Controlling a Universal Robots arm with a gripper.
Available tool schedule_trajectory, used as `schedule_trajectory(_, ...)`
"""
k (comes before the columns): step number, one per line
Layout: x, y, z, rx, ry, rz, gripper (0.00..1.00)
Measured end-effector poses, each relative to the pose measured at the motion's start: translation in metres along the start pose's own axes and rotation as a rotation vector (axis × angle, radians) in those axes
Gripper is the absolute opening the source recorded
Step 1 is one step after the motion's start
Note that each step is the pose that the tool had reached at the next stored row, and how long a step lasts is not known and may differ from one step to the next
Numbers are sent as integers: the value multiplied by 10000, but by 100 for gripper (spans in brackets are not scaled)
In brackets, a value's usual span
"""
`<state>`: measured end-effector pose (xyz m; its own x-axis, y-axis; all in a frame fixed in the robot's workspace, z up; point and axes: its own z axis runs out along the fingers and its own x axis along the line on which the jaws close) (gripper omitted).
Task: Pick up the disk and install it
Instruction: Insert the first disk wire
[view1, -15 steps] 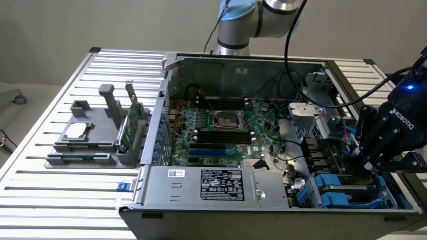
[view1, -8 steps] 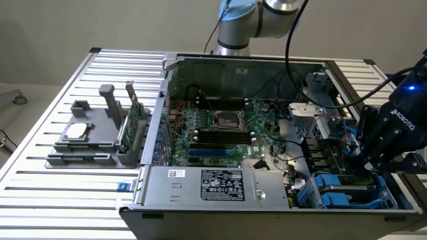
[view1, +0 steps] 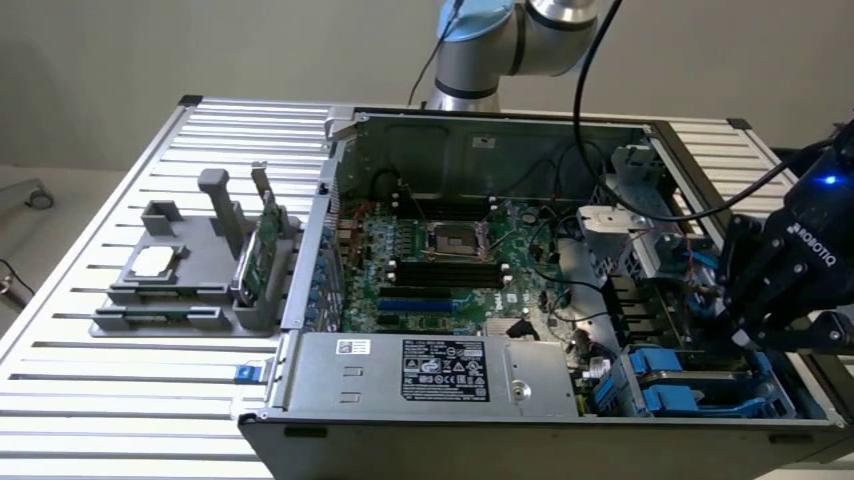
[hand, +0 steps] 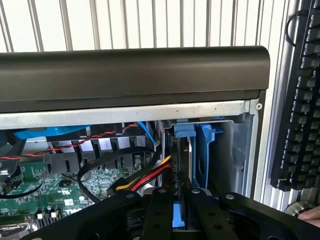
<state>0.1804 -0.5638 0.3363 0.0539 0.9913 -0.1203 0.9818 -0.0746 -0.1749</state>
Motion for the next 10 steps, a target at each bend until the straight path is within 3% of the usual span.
schedule_trajectory(10, -13, 1, 2, 9, 65, 34, 16)
